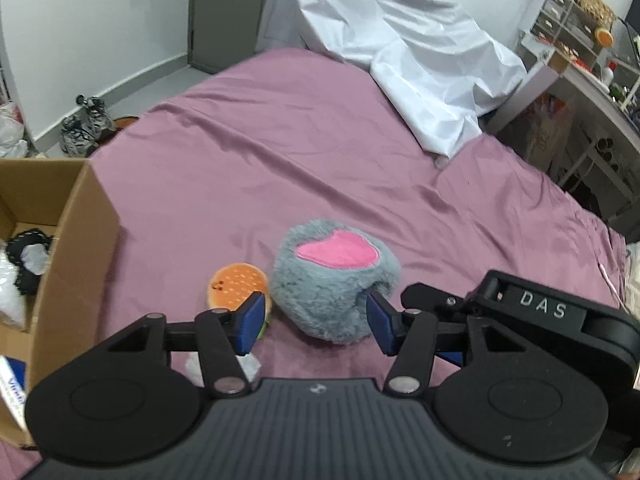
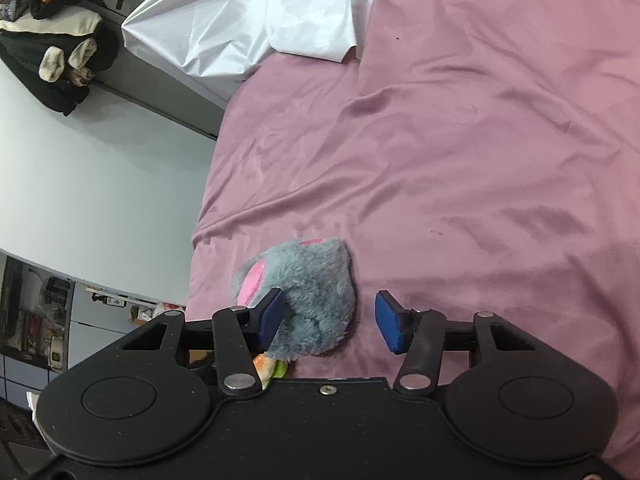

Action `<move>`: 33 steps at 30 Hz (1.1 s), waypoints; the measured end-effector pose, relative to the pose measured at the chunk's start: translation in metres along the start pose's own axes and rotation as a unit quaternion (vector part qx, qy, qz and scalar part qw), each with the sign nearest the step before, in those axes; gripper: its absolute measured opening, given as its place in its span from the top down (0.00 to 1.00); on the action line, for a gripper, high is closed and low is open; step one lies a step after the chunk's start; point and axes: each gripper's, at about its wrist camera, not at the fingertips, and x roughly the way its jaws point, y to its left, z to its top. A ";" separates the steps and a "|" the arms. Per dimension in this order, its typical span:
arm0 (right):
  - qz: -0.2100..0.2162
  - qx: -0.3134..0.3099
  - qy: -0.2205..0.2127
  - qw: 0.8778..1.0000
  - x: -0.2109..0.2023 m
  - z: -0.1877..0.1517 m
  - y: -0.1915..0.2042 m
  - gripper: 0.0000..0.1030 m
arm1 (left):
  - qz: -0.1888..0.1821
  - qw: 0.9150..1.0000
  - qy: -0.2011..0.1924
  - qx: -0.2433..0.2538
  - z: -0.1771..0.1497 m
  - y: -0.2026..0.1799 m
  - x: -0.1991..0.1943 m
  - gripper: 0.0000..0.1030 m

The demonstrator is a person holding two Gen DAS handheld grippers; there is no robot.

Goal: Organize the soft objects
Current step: 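Close both tools on the grey cat plush with the pink patch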

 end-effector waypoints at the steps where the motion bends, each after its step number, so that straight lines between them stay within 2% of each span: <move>1: 0.000 0.000 0.001 1.000 0.001 0.000 0.000 0.50 | 0.001 1.000 0.004 0.002 -0.001 -0.001 0.004 0.47; 7: 0.010 -0.012 0.009 1.000 0.008 0.001 0.002 0.51 | 0.014 1.000 0.009 -0.007 0.000 0.004 0.021 0.47; 9: 0.016 -0.015 0.014 1.000 0.011 0.002 0.003 0.51 | 0.017 1.000 0.008 -0.008 0.002 0.007 0.025 0.52; 14: 0.018 -0.017 0.018 1.000 0.020 0.008 0.005 0.52 | -0.003 1.000 0.008 -0.029 0.007 0.014 0.034 0.62; 23: 0.036 -0.012 0.035 0.999 0.039 0.013 0.009 0.54 | -0.014 0.998 0.000 -0.063 0.019 0.023 0.042 0.75; 32: 0.051 -0.002 0.032 0.998 0.037 0.013 0.005 0.54 | -0.053 0.995 -0.001 -0.087 0.023 0.029 0.032 0.78; 33: 0.052 -0.002 0.032 0.998 0.037 0.013 0.005 0.60 | -0.058 0.994 -0.001 -0.092 0.023 0.030 0.030 0.78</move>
